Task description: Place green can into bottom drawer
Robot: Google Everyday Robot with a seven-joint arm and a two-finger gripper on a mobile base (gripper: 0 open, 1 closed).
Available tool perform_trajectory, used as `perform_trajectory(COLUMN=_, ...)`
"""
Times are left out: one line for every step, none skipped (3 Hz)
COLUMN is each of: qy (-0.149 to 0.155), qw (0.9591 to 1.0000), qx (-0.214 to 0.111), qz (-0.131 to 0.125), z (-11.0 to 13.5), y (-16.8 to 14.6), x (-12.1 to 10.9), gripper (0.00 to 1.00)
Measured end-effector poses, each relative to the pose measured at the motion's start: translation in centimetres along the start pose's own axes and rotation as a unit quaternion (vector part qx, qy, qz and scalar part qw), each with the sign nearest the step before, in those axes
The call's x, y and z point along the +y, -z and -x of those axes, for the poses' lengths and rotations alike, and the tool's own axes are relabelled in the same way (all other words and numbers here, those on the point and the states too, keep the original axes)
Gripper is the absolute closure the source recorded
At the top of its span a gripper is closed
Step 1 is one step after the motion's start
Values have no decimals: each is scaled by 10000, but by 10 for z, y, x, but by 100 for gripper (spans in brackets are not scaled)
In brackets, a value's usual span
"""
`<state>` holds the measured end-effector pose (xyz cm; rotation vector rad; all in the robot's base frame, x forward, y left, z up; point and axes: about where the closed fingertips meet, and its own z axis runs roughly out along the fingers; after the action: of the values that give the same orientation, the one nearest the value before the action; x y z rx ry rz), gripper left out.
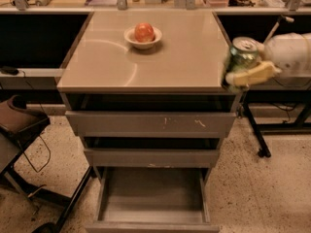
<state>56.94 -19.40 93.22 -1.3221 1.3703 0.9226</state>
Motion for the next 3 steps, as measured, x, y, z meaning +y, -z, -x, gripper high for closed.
perform_trajectory(qy=-293, qw=9995, qx=56, qz=54, z=-24, y=5, x=18, gripper=100)
perform_trajectory(qy=-289, qw=9995, qx=54, qz=65, z=-23, y=4, x=17, gripper=100)
perform_trajectory(qy=-266, qw=9994, qx=48, qz=-196, z=-30, y=-4, x=14, gripper=100)
